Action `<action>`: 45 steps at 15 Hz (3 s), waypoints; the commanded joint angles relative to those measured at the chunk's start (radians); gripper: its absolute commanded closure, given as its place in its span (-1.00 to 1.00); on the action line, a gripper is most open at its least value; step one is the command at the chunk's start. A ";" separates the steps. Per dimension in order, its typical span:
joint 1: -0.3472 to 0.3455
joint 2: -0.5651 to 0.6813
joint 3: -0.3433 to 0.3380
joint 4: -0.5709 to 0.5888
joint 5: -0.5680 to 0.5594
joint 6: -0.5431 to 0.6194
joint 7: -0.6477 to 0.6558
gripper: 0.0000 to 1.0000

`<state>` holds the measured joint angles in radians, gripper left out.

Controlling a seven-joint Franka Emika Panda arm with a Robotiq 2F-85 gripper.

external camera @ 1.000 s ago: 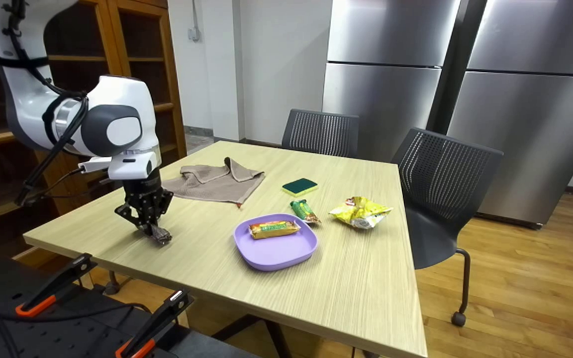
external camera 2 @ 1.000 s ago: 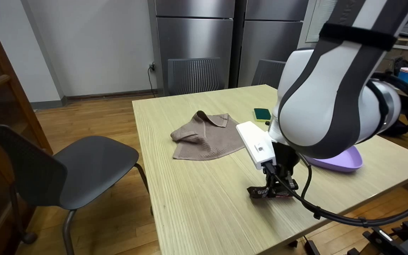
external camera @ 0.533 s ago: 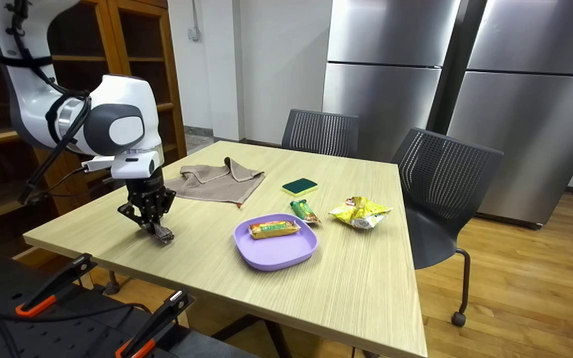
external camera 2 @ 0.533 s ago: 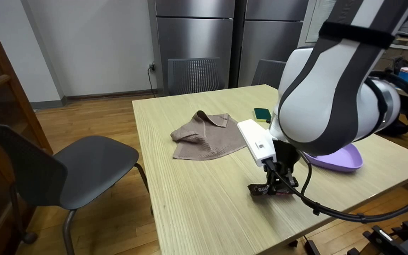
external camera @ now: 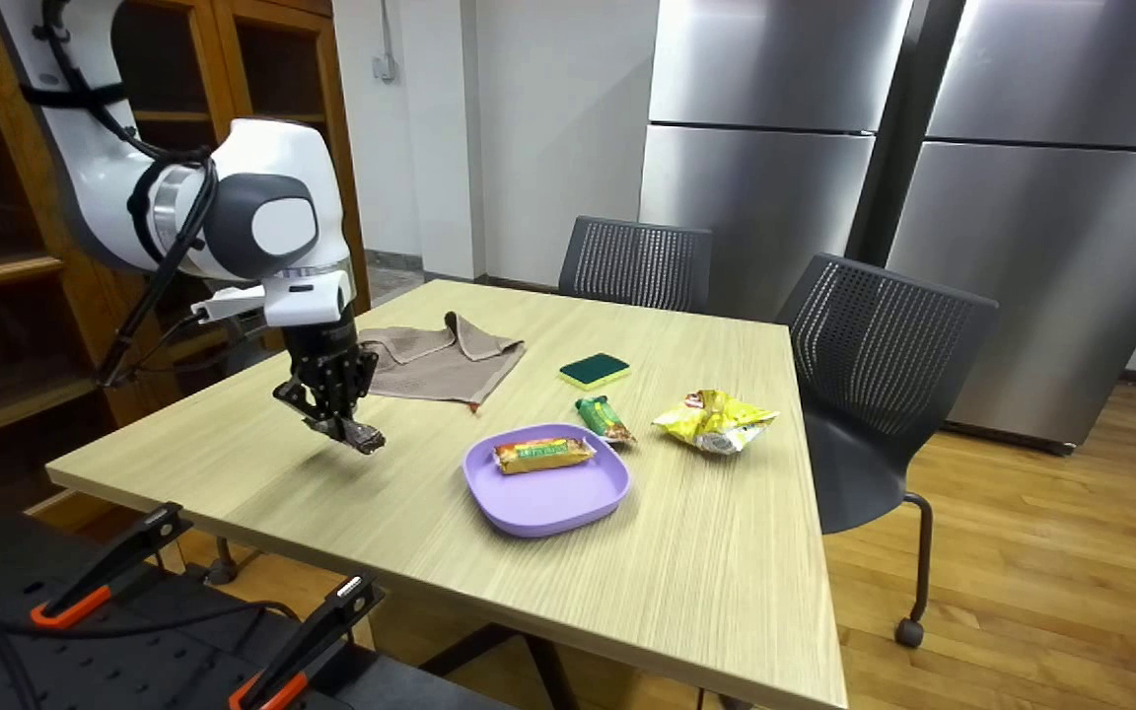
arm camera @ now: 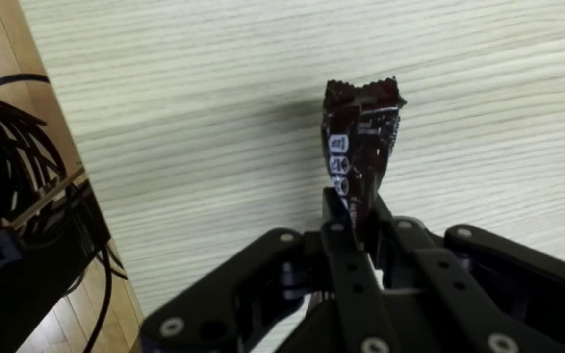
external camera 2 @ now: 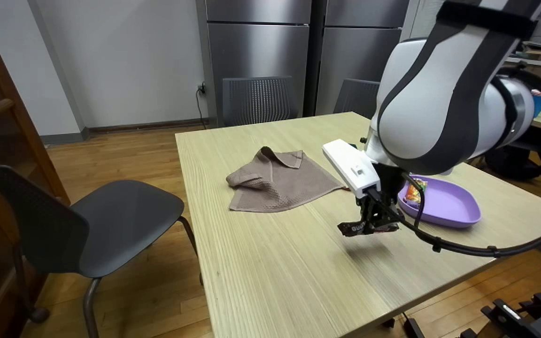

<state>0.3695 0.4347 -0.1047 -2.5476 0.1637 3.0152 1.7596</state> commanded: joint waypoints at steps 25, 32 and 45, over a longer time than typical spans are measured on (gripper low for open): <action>-0.254 -0.063 -0.092 0.179 -0.211 -0.315 -0.446 0.94; -0.300 0.040 -0.111 0.298 -0.214 -0.379 -0.608 0.94; -0.294 0.147 -0.173 0.425 -0.245 -0.457 -0.737 0.94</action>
<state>0.0782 0.5736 -0.2664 -2.1532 -0.0553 2.6015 1.0617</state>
